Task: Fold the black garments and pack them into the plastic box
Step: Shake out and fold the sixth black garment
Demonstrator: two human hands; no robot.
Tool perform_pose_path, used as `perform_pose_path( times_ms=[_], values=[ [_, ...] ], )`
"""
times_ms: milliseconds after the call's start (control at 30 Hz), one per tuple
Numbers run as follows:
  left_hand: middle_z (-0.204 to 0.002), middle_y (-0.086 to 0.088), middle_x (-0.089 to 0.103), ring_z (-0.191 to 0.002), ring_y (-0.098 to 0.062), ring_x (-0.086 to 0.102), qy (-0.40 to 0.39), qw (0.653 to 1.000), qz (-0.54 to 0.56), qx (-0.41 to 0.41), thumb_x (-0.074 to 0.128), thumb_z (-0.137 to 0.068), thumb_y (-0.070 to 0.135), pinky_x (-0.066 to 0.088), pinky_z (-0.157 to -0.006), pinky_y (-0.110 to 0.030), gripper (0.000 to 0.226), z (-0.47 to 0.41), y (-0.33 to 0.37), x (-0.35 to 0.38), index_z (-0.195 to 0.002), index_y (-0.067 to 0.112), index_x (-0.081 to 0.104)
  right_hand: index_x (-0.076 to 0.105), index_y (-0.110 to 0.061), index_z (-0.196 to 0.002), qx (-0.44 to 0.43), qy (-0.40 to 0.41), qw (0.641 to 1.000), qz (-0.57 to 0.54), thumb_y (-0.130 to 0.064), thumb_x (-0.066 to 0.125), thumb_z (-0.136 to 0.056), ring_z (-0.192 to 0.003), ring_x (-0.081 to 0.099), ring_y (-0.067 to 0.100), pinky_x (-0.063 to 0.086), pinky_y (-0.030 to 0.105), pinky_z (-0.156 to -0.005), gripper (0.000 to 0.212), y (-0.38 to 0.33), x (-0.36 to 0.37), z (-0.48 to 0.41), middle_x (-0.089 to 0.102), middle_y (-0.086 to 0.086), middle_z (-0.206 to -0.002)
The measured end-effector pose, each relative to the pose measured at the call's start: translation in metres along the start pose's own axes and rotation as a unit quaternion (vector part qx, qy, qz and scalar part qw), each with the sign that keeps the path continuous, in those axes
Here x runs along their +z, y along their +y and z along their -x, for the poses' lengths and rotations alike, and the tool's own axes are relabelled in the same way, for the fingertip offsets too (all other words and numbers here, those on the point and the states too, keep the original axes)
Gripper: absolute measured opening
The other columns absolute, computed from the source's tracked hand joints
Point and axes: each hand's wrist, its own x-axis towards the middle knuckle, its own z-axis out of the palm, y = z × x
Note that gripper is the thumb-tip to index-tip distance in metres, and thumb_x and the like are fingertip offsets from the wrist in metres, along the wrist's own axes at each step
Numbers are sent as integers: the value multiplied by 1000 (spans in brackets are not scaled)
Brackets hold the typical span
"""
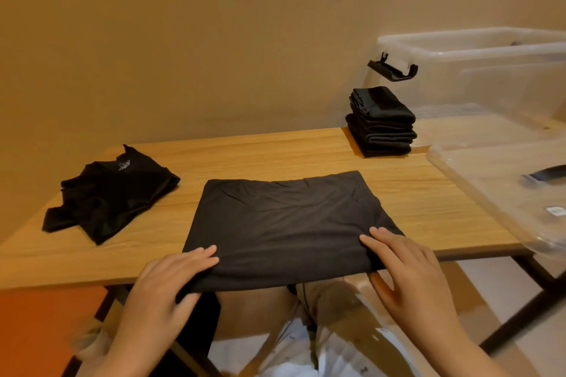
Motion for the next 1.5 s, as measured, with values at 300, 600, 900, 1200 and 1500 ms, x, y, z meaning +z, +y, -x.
perform_pose_path(
  times_ms=[300, 600, 900, 1200, 1500],
  values=[
    [-116, 34, 60, -114, 2, 49, 56, 991, 102, -73, 66, -88, 10, 41, -90, -27, 54, 7, -2, -10, -110, 59, 61, 69, -13, -110, -72, 87, 993, -25, -24, 46, -89, -103, 55, 13, 33, 26, -94, 33, 16, -7, 3, 69, 0, -109],
    [-82, 3, 67, -76, 8, 60, 175, 934, 296, -101, 55, -95, 10, 44, -66, -4, 19, -43, 37, -57, -89, 23, 67, 64, -18, -90, 61, 94, 948, -299, -21, 55, -95, -80, 57, 4, 46, 19, -68, 11, 11, -50, -65, 62, -4, -83],
    [-89, 5, 65, -73, 6, 63, 283, 866, 411, -34, 49, -101, 23, 48, -57, -12, 15, -109, 79, -117, -94, 23, 62, 65, -8, -90, 98, 255, 851, -449, -24, 52, -99, -74, 58, 11, 49, 33, -63, 22, -23, -126, -147, 62, 14, -83],
    [-94, 4, 72, -85, -9, 69, 247, 864, 434, -59, 54, -98, 25, 53, -62, -17, 13, -137, 63, -121, -99, 23, 67, 64, -25, -85, 100, 225, 874, -420, -26, 56, -96, -76, 62, 15, 51, 28, -61, 14, -15, -121, -175, 65, 3, -83],
    [-89, 2, 74, -80, -11, 71, 233, 853, 462, -63, 53, -97, 25, 55, -60, -20, 17, -137, 47, -124, -104, 17, 66, 66, -30, -85, 109, 189, 859, -463, -29, 58, -94, -71, 63, 4, 55, 27, -63, 12, -18, -120, -176, 66, -1, -83]
  ],
)
